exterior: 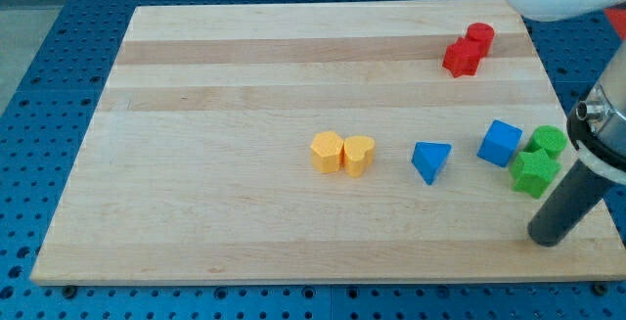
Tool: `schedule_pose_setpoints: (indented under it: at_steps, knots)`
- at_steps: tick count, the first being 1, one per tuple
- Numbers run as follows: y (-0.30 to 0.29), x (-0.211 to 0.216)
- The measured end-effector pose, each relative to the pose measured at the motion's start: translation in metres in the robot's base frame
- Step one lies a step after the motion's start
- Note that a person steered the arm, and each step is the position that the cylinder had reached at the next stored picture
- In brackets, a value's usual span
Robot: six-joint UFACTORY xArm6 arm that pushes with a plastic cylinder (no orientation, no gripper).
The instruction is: Push green circle diagonally above blue cube
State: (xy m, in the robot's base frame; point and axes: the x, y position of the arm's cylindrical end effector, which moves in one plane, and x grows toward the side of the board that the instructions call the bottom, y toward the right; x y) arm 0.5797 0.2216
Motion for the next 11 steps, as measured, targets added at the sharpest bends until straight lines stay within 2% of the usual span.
schedule_pose_setpoints:
  at_steps: [1, 2, 4, 7, 10, 11]
  knots:
    - [-0.002, -0.052]
    - [-0.002, -0.051]
    - [0.062, -0.051]
    - [0.054, -0.116]
    - [0.042, -0.156]
    - [0.042, -0.156]
